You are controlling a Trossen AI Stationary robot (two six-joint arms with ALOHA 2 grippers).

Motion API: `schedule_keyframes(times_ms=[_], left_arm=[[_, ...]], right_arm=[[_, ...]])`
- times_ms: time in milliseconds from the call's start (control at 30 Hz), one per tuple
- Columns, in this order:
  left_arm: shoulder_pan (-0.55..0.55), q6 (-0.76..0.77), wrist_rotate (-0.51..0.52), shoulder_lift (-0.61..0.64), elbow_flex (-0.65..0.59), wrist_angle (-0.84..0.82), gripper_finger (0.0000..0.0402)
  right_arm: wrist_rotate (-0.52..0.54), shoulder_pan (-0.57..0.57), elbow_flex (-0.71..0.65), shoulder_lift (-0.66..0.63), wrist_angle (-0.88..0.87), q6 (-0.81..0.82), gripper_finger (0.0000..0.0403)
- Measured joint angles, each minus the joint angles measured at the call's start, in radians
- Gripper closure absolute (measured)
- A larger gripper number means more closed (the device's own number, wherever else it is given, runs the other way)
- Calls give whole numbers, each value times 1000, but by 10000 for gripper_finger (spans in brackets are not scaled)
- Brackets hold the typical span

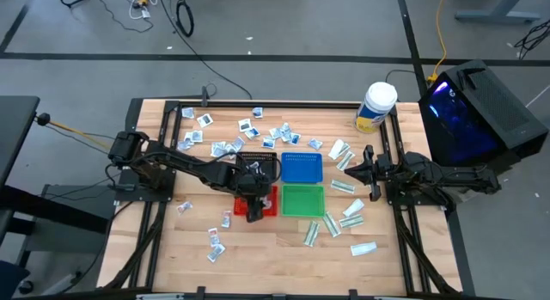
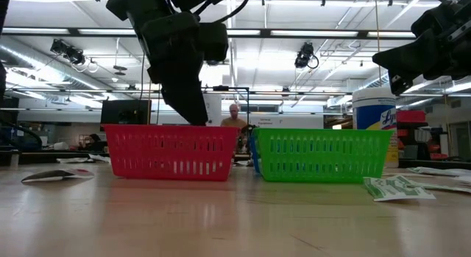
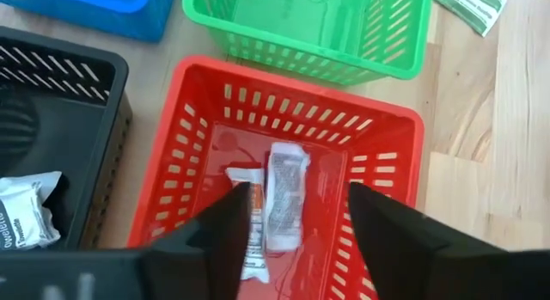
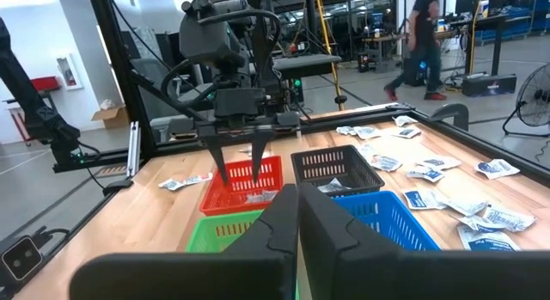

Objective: Pick & Place First Aid Supplies
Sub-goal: Put the orange ointment pack into the orange bin

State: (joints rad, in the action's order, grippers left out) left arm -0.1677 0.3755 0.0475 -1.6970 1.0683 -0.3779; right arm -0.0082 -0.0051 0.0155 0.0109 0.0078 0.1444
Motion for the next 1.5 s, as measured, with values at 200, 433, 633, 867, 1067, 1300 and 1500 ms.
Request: schedule_keyframes(times_ms=[200, 433, 633, 867, 1067, 1300, 1500], left_arm=[[0, 34, -28, 20, 0, -11, 138], [-4, 60, -46, 125, 0, -97, 136], [-36, 59, -45, 227, 0, -203, 145], [-113, 85, -45, 318, 0, -318, 147], [-202, 128, -42, 353, 0, -383, 147], [-276, 97, -9, 353, 0, -415, 147], [-318, -137, 34, 364, 0, -427, 148]], right_arm=[[0, 0, 0, 0, 0, 0, 385], [0, 0, 0, 0, 0, 0, 385], [0, 0, 0, 0, 0, 0, 385], [0, 0, 0, 0, 0, 0, 385], [0, 0, 0, 0, 0, 0, 385], [0, 0, 0, 0, 0, 0, 385], [0, 0, 0, 0, 0, 0, 385]])
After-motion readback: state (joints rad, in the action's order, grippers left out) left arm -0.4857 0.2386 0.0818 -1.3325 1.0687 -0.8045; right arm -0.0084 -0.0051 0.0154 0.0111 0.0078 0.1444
